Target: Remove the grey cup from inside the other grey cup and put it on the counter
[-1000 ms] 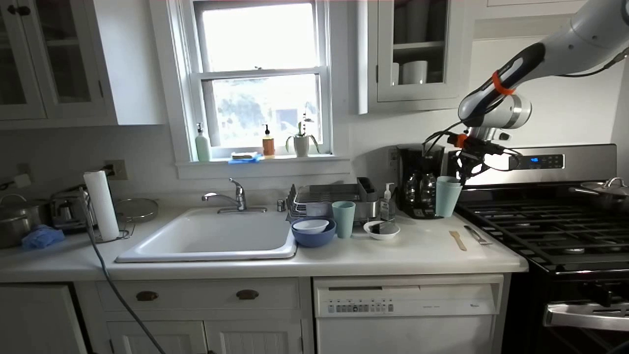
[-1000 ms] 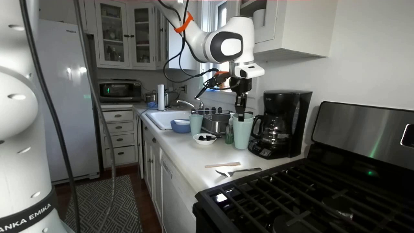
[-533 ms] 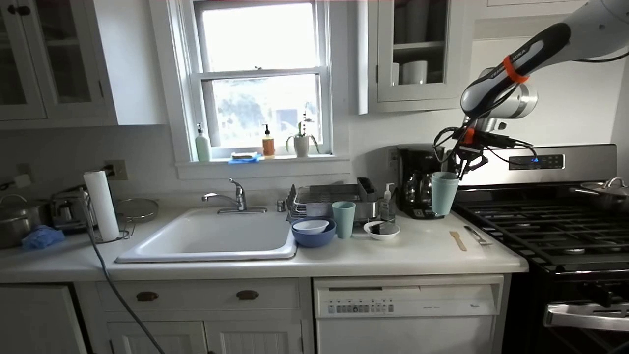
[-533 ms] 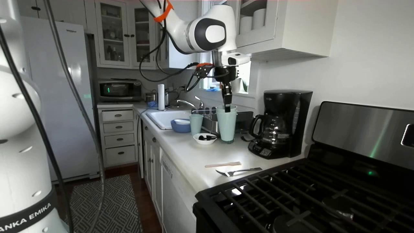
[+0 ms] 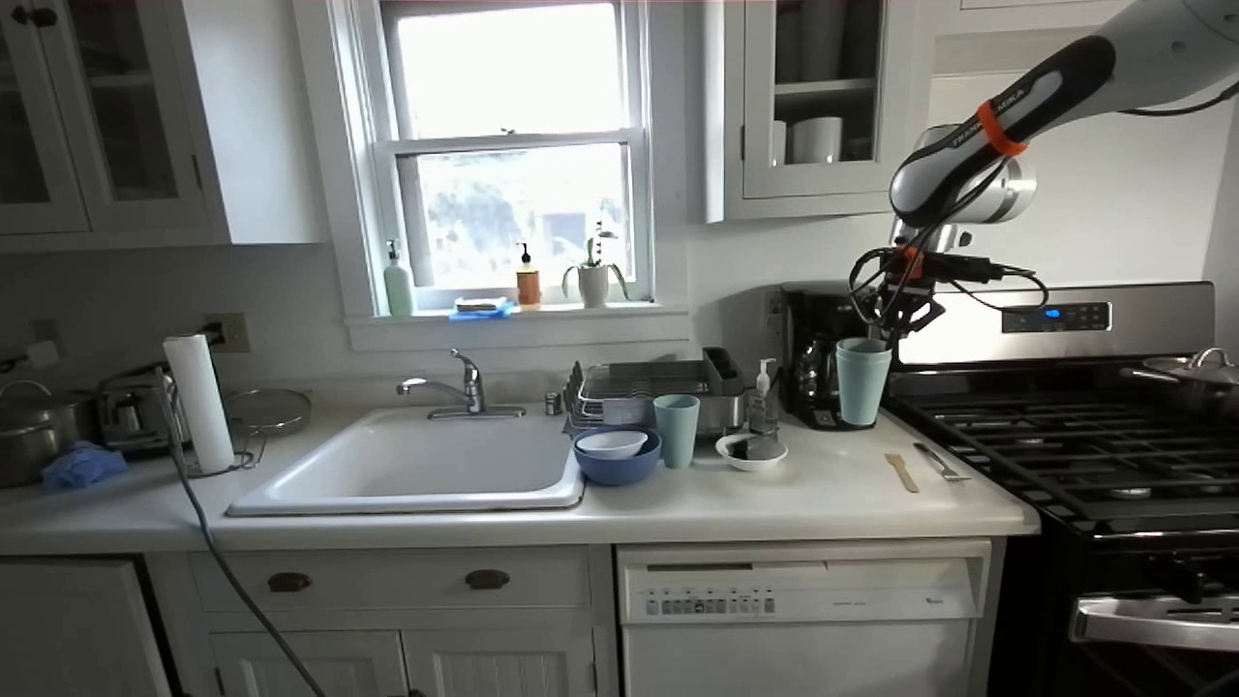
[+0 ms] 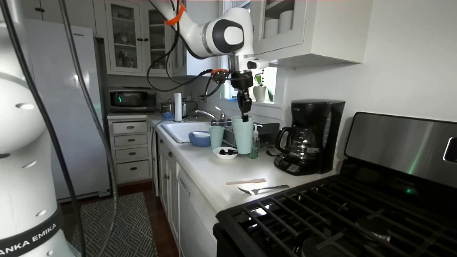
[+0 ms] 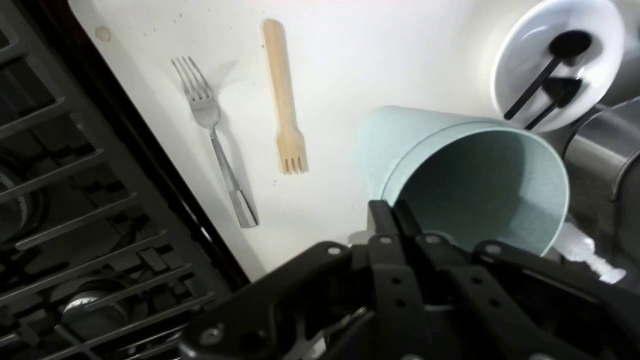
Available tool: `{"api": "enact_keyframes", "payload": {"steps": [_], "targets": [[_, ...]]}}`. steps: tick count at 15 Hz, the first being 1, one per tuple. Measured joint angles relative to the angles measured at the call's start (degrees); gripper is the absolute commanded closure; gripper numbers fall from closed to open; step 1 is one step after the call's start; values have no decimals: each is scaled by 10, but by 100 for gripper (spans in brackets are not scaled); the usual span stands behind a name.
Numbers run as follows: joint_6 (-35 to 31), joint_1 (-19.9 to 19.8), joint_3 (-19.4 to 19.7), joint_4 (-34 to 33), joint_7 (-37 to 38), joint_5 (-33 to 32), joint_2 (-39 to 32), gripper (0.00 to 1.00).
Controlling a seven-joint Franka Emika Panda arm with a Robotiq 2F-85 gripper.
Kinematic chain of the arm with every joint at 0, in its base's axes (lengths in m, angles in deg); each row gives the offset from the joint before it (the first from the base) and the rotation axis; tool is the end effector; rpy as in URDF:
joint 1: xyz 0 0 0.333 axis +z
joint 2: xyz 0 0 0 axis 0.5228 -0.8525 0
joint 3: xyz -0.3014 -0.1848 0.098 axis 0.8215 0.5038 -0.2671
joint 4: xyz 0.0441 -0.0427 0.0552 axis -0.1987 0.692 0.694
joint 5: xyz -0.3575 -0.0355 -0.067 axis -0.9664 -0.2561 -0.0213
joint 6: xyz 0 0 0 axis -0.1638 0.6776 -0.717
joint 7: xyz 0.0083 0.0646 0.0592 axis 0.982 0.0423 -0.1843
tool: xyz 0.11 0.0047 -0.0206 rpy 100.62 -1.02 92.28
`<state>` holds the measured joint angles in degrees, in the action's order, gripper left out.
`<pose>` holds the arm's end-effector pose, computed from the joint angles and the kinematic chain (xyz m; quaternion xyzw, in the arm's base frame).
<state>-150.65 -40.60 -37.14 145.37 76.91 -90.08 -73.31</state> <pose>0.5075 -0.1657 0.5011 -0.8907 0.4406 -0.1109 0.0158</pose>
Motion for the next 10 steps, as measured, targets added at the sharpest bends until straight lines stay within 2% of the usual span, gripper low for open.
{"api": "enact_keyframes", "payload": {"steps": [2, 3, 4, 7, 10], "targets": [[32, -3, 3, -21, -61, 50, -18, 99], [32, -5, 7, -33, -52, 42, -30, 99], [43, -7, 9, -45, -74, 61, -43, 99], [118, -21, 13, -88, -187, 136, -79, 99], [157, -35, 19, -116, -260, 141, -104, 99]]}}
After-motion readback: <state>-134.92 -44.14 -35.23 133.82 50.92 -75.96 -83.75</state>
